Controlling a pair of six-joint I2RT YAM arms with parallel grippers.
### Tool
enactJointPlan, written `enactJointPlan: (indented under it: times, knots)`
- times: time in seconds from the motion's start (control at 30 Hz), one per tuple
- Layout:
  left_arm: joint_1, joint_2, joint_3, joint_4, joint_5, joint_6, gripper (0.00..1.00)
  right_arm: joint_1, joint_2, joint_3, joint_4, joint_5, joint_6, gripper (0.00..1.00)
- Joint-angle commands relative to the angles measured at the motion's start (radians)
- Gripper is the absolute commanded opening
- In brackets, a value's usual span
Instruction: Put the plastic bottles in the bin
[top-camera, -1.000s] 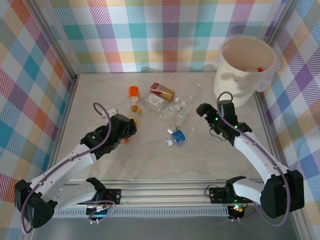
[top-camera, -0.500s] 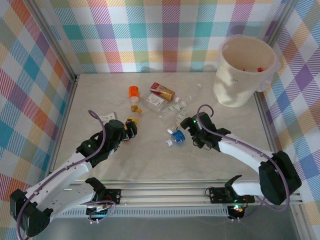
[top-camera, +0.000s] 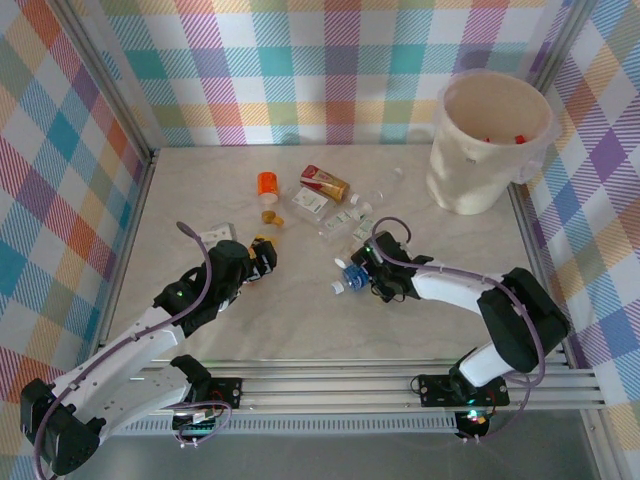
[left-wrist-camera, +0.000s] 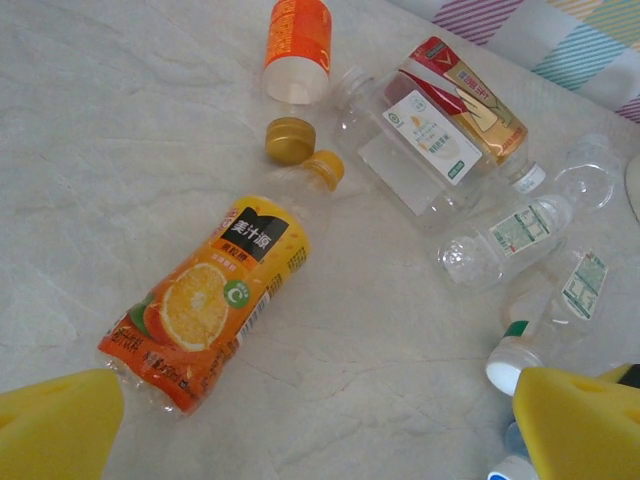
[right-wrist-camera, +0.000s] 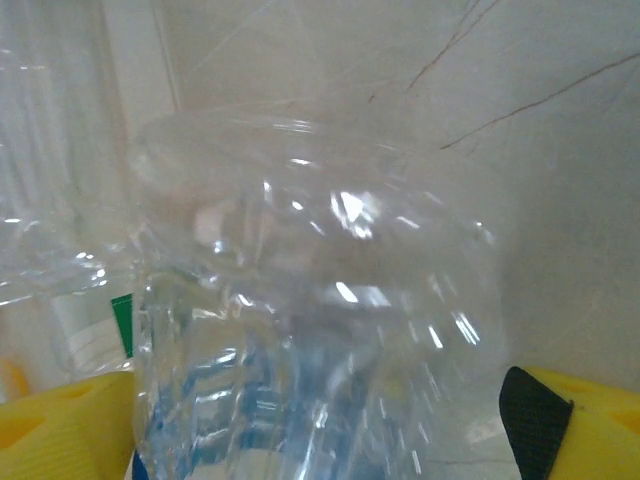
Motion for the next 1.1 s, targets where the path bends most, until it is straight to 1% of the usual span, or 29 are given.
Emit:
enactJointPlan:
  times: [0.0,0.1,0.2,0.37,0.43,0.57,0.67,0.73,0.8,1.0,1.07]
  knots:
    - [0.008,-0.008,-0.015,0.022,0.007,-0.003,1.0,0.007,0.022,0.017,-0.033,0.058,0.032,0.89]
    - [0.007,-0.008,-0.016,0.022,0.009,-0.004,1.0,0.007,0.011,0.013,-0.072,0.108,-0.005,0.83]
    - [0.008,-0.002,-0.018,0.03,0.011,-0.006,1.0,0.005,0.013,0.027,-0.126,0.148,-0.063,0.81]
    - [0.007,0.016,-0.017,0.038,0.023,-0.011,1.0,0.004,0.022,0.005,-0.117,0.139,-0.075,0.77]
    - [0.007,0.021,-0.018,0.041,0.025,-0.014,1.0,0.002,0.022,-0.005,-0.099,0.14,-0.086,0.74]
    - [0.008,0.02,-0.02,0.05,0.041,-0.015,1.0,-0.004,0.001,-0.018,-0.055,0.145,-0.177,0.65]
    - [0.008,0.018,-0.029,0.088,0.094,0.008,1.0,-0.004,-0.028,-0.01,-0.018,0.144,-0.309,0.58]
    - [0.007,0.02,-0.034,0.104,0.135,0.019,1.0,-0.004,-0.04,-0.003,-0.014,0.148,-0.369,0.55]
    - [0.007,0.028,-0.038,0.175,0.185,0.032,1.0,-0.004,-0.057,0.0,-0.003,0.16,-0.422,0.52]
    - [0.007,0.065,-0.043,0.296,0.335,0.049,1.0,-0.004,-0.145,0.01,0.009,0.219,-0.603,0.45]
    - [0.008,0.081,-0.042,0.328,0.367,0.051,1.0,-0.004,-0.181,0.015,0.011,0.244,-0.668,0.43]
